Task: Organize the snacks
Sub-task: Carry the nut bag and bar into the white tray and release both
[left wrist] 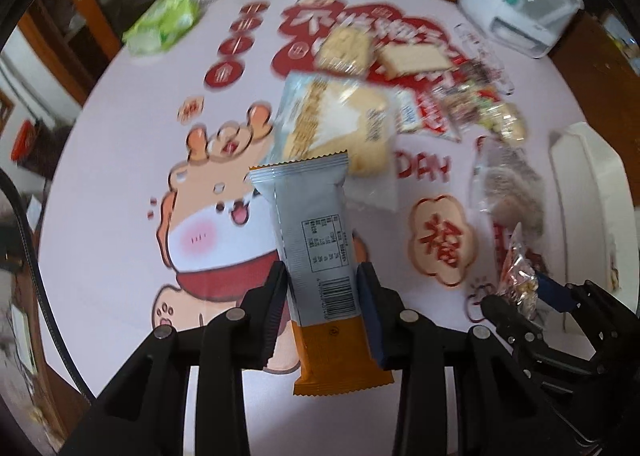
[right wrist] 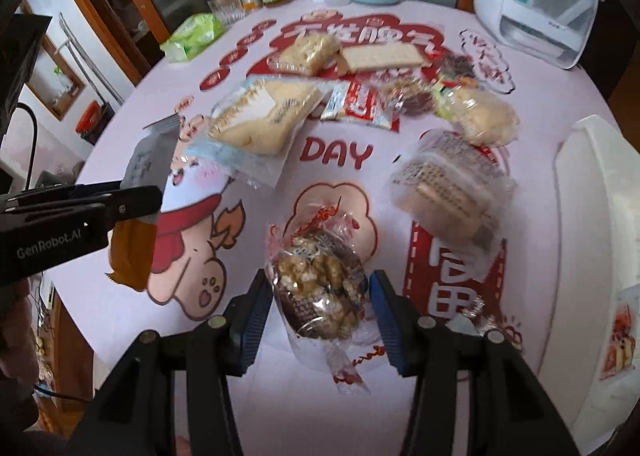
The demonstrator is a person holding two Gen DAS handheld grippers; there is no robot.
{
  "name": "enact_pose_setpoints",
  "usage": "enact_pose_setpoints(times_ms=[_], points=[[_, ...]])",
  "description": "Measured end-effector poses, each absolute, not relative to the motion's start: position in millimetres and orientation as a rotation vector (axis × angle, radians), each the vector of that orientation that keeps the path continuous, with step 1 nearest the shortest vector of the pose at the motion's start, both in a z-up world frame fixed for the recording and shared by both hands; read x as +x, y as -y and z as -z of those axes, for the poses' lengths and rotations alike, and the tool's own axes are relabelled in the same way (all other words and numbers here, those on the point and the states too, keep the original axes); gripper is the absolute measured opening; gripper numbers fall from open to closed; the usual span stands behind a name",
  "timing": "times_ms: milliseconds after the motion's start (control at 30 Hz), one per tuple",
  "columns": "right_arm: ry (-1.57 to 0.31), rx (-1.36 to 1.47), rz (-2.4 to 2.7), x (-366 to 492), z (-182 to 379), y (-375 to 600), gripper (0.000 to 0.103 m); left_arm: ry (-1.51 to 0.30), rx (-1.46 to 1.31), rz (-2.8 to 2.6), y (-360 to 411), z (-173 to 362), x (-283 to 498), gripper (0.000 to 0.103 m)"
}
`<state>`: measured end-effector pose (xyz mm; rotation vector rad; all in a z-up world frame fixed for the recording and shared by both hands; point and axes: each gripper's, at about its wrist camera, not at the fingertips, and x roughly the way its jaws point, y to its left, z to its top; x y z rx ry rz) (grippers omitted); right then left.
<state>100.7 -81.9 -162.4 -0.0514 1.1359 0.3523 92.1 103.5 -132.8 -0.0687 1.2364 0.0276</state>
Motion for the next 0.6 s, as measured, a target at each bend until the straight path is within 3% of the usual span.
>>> enact_pose_setpoints(times_ms=[600], points=[[-0.87,0.065,-0.193,50.4,68.3,221.1,0.05,-1.024,0.141,0.272,85.4,44.3,100.5,0.034]])
